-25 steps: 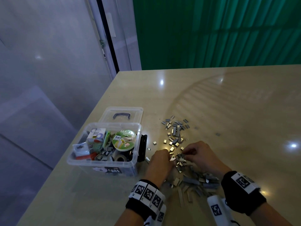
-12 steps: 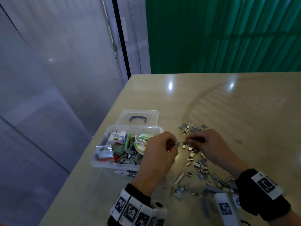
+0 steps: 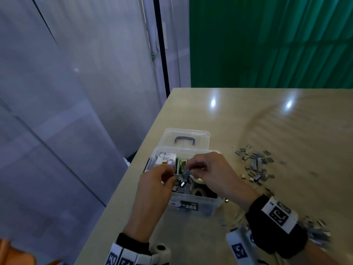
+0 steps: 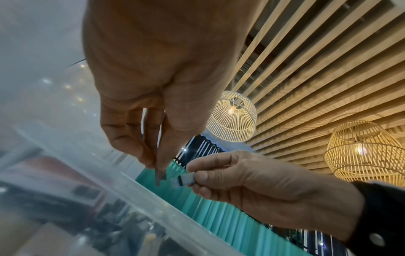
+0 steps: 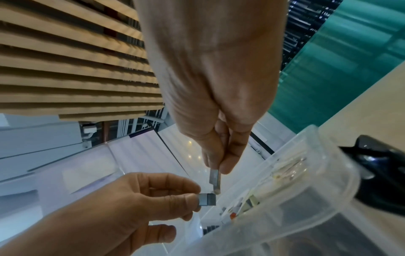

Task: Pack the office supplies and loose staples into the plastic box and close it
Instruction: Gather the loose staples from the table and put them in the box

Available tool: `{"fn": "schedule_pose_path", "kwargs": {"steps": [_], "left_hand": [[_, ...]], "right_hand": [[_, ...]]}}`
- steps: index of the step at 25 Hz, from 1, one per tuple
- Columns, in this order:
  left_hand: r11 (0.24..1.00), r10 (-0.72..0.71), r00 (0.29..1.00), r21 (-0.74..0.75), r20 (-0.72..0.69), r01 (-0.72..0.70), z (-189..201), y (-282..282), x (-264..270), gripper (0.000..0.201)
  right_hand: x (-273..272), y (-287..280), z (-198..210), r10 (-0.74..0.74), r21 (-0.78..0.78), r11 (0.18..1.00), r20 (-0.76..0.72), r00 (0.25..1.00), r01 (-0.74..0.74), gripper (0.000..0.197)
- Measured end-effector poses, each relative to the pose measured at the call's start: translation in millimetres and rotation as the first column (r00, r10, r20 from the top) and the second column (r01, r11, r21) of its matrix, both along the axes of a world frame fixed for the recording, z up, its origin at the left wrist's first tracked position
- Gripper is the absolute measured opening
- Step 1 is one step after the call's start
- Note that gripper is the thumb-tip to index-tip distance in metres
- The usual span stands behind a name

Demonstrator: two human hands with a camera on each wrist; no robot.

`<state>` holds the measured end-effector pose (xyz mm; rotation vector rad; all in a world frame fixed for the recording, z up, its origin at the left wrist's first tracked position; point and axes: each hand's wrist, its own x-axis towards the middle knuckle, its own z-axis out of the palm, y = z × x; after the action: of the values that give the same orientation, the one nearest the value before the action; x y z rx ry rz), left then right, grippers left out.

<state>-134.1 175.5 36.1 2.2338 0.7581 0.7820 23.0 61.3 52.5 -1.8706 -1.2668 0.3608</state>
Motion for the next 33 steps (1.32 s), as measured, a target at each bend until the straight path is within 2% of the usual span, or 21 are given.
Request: {"fn": "schedule_pose_path", "kwargs": {"steps": [6,12,17,21,25,27,30,33], "left_hand": [[0.994,-0.106,0.990,-0.003,-0.093,0.107,-6.8,2.6,-8.6,0.026],[0.997,-0.075,0.994,-0.028,-0.075,0.073,-0.6,10.6,-6.5,0.016],[0.993,-0.121,0.993,0.000,-0.006,0.121,9.4,-5.2,11.1,0.011],[0.973,-0.226,0.974,-0.029,0.033,0.227,15.7,-37.4,44.1,0.011],[0.945,-0.327,0.944,-0.015,0.042,0.327,13.9,-75.5,81.1,0.010],[0.929,-0.371,0.928,0.026,0.042,0.370,12.6,-96.5,96.1,0.010],[0.886,-0.463,0.885,0.002,-0.050,0.464,6.2,-132.6,116.4,0.011],[0.873,-0.472,0.835,-0.016,-0.282,0.488,-14.7,-151.9,131.6,0.015]], "right_hand": [[-9.3,24.1,-8.6,0.014,-0.111,0.994,0.057,0.998,-0.008,0.015],[-3.6,14.9,0.1,-0.046,-0.086,0.995,0.089,0.995,0.054,0.010],[8.7,-17.4,9.0,-0.065,-0.046,0.997,0.053,0.996,0.067,0.007],[27.7,-58.9,11.6,-0.122,-0.015,0.992,-0.002,0.992,0.122,0.007],[48.6,-107.8,8.2,-0.161,-0.074,0.984,0.010,0.987,0.161,0.006],[58.8,-130.3,4.1,-0.176,-0.111,0.979,-0.030,0.984,0.172,0.005],[73.9,-166.5,-9.3,-0.175,-0.172,0.972,-0.084,0.981,0.158,0.004],[85.9,-190.0,-32.0,-0.159,-0.270,0.953,-0.059,0.986,0.137,0.003]]}}
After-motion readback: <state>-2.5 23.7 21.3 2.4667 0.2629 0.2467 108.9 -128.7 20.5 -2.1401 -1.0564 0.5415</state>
